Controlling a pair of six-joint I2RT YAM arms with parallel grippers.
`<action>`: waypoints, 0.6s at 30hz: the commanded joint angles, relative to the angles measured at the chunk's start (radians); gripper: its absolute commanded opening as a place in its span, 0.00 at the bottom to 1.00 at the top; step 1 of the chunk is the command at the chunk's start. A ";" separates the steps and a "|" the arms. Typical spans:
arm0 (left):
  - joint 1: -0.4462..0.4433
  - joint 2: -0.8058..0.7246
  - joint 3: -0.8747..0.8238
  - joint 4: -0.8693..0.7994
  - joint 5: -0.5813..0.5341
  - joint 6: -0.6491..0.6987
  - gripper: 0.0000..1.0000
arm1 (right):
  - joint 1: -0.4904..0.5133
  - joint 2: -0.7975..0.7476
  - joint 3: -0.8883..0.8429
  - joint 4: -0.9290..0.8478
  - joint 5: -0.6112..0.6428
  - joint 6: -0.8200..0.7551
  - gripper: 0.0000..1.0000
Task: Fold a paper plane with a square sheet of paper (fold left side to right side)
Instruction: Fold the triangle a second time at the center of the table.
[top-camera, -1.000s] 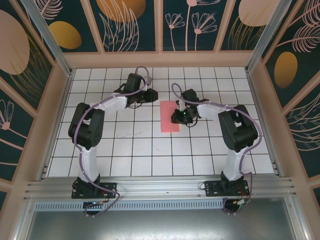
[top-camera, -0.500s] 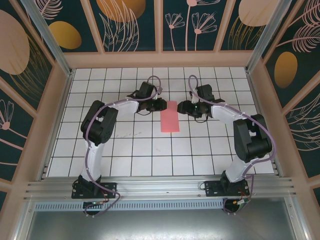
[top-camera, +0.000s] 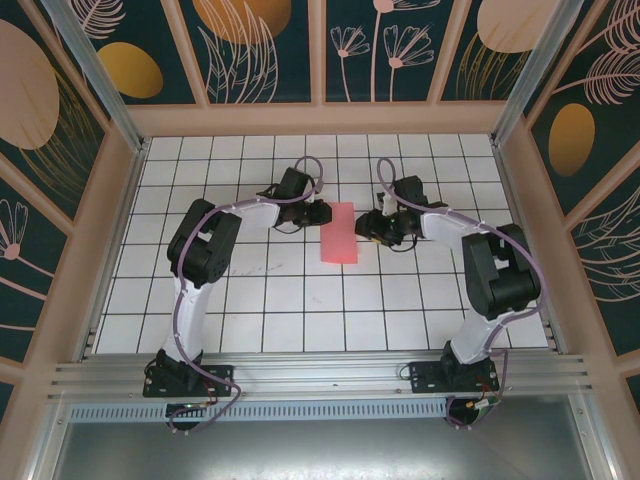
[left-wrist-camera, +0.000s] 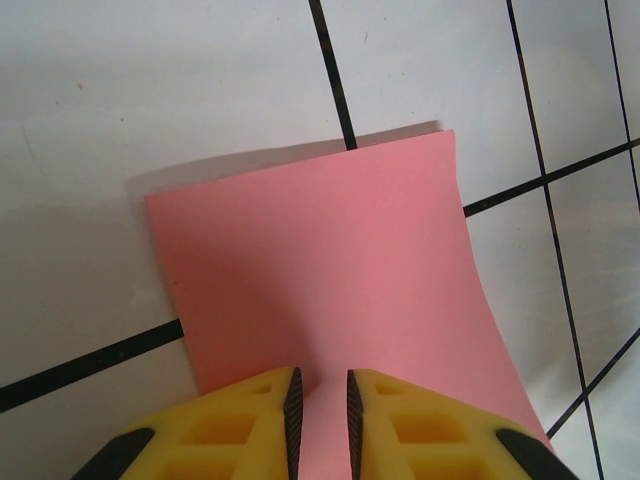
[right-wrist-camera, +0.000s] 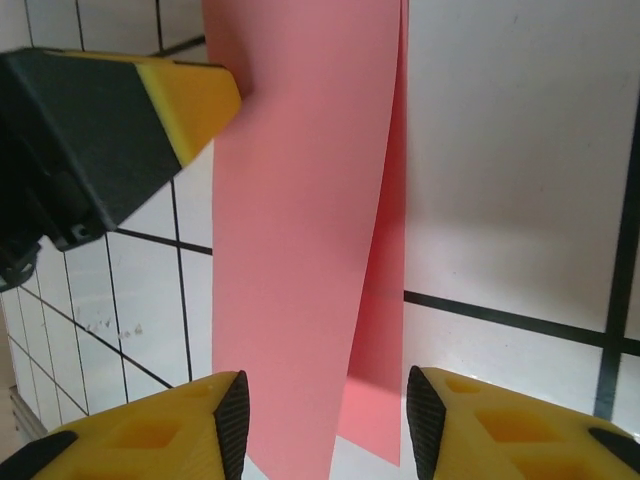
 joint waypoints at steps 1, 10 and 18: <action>0.002 -0.002 -0.029 -0.023 -0.013 0.004 0.24 | -0.004 0.035 -0.010 -0.008 -0.077 0.035 0.48; 0.001 -0.004 -0.029 -0.017 -0.006 0.004 0.24 | -0.002 0.100 0.003 0.086 -0.147 0.093 0.49; 0.002 -0.029 -0.040 -0.001 0.009 0.009 0.24 | 0.003 0.164 0.049 0.158 -0.190 0.139 0.48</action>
